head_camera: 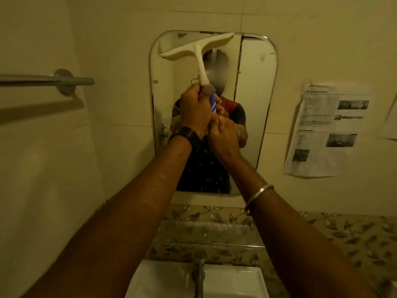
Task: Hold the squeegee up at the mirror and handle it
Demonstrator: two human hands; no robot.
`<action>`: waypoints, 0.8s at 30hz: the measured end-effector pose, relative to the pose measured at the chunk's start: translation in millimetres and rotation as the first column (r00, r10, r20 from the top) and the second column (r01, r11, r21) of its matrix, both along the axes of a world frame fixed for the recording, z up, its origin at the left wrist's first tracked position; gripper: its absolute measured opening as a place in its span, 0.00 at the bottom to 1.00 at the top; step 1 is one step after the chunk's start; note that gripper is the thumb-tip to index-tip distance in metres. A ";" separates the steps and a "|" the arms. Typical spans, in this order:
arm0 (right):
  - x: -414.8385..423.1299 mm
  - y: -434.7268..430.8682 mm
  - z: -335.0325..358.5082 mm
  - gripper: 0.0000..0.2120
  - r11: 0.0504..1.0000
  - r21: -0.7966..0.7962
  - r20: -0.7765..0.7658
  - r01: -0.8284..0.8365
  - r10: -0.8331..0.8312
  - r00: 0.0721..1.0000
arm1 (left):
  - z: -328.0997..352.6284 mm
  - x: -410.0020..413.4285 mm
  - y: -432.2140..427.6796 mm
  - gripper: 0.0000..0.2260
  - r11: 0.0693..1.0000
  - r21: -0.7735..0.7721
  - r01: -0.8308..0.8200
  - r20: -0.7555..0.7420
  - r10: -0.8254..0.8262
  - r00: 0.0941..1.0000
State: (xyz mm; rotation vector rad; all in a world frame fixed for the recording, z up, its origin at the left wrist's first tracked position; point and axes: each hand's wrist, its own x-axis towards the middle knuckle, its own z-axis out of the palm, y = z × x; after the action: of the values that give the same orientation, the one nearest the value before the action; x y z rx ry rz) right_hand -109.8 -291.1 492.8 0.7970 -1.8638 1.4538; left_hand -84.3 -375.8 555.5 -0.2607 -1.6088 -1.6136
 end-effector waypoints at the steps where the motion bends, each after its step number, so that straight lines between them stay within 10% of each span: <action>1: -4.7 2.3 6.5 0.19 0.999 0.029 -0.005 0.030 -0.030 1.000 | 4.8 -7.3 0.4 0.13 1.000 0.006 -0.008 -0.004 0.008 1.000; 17: -13.4 18.4 -142.9 0.14 0.991 -0.132 0.414 0.019 0.038 0.909 | -122.4 -11.1 40.6 0.07 0.995 -0.096 0.032 0.205 -0.012 0.979; 24: -0.1 37.1 -107.1 0.17 0.992 -0.128 0.229 -0.013 0.042 0.972 | -88.6 10.7 50.7 0.09 0.994 -0.089 0.063 0.114 -0.053 0.992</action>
State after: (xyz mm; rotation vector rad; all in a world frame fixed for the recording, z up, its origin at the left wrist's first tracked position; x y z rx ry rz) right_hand -109.9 -254.0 385.7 0.6158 -1.9123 1.7261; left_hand -73.6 -325.1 466.9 -0.2723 -1.7786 -1.6246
